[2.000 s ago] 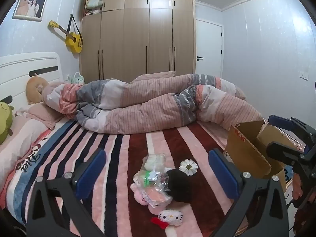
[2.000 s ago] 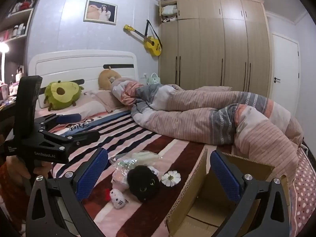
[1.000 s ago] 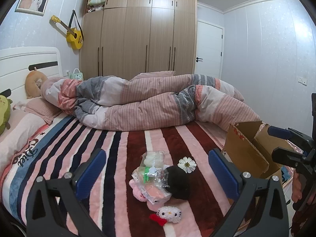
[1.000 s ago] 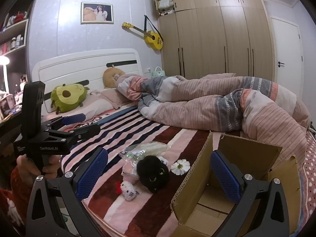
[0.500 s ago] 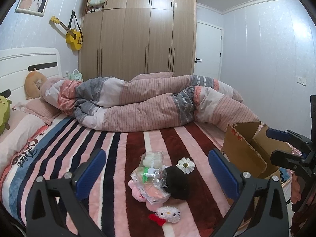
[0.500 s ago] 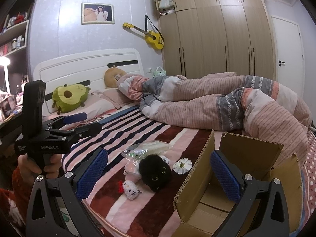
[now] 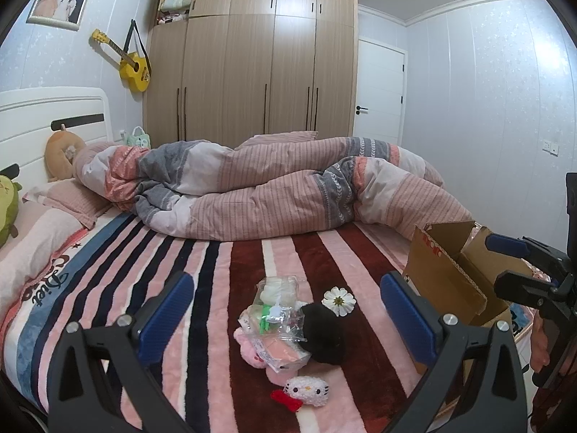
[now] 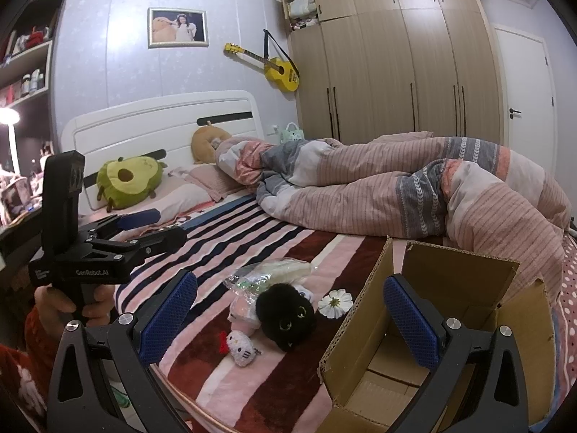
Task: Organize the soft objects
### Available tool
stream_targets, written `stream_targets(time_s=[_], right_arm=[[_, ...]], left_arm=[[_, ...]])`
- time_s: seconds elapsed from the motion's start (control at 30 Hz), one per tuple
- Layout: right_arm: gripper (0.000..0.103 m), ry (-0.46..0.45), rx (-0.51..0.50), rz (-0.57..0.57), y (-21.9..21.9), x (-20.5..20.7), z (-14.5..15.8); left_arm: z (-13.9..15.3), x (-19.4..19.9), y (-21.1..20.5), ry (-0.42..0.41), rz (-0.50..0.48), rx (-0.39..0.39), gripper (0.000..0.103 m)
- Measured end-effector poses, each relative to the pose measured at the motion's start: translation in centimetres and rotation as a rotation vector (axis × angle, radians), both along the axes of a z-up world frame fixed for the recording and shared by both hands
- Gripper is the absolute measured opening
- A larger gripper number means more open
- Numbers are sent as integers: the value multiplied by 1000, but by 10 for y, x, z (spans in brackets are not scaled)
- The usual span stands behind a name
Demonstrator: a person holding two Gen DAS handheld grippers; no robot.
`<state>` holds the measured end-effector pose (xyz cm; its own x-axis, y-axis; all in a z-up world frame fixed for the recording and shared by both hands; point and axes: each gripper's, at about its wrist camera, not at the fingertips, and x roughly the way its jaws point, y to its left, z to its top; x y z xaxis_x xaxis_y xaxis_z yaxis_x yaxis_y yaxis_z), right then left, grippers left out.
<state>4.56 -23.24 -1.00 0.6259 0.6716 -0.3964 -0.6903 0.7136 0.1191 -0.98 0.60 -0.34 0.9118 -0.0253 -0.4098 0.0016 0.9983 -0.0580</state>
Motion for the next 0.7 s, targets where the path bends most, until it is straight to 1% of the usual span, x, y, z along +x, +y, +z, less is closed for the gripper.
stream_targets(time_s=[0.53, 0.6, 0.7], right_arm=[[103, -17, -10, -15, 0, 0, 3], [103, -29, -24, -22, 1, 0, 4], [103, -62, -91, -63, 12, -3, 9]], left_arm=[[2, -2, -1, -5, -8, 3, 103], [2, -3, 0, -10, -15, 2, 103], [0, -7, 6, -19, -25, -5, 103]])
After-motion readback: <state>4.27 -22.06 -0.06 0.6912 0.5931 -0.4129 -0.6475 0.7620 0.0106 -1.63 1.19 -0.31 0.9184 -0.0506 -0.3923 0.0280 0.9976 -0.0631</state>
